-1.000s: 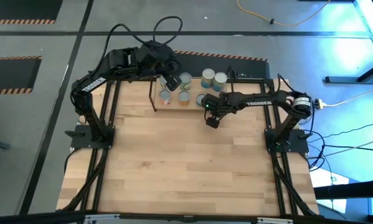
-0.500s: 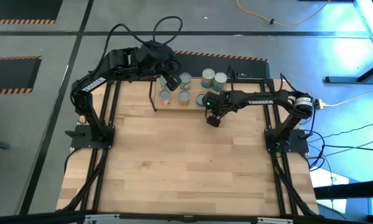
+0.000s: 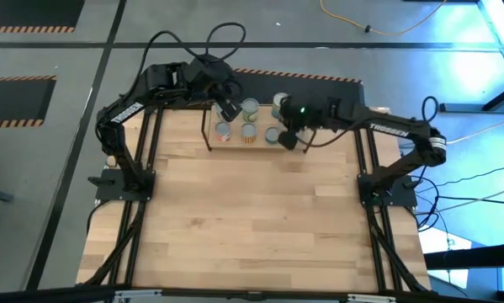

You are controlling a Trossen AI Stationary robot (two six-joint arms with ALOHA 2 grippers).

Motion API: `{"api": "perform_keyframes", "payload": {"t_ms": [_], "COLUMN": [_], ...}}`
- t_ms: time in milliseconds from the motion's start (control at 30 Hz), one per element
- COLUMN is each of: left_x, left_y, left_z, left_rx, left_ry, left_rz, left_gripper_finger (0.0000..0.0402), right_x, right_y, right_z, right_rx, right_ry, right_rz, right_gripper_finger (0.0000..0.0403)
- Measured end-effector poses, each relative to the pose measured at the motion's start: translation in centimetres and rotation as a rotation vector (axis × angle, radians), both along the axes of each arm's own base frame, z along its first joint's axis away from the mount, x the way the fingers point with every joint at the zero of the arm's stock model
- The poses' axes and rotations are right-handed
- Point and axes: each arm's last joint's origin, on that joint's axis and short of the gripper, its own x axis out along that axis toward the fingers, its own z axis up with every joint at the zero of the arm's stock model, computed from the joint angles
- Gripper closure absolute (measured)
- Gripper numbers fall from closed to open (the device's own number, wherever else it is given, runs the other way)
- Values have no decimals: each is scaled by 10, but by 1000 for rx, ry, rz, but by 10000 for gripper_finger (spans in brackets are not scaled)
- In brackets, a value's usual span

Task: Pick and place cans onto a shelf
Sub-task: Adjust the left light blue can

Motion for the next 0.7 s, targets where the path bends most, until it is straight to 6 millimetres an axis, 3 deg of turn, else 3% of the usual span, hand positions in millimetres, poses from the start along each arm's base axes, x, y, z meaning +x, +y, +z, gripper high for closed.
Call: {"api": "perform_keyframes", "payload": {"t_ms": [167, 367, 700], "left_x": [-3, -7, -9], "left_y": [1, 0, 3], "left_z": [-3, -8, -8], "left_rx": [-9, -5, -7], "left_ry": [42, 134, 142], "left_rz": [4, -23, -14], "left_gripper_finger": [401, 401, 402], "right_x": [-2, -6, -13], "right_y": [-12, -34, -80], "right_z": [39, 58, 38], "right_rx": [-77, 44, 151], "right_ry": [-94, -234, -206], "right_rz": [23, 95, -52], "right_gripper_finger": [373, 354, 314]}}
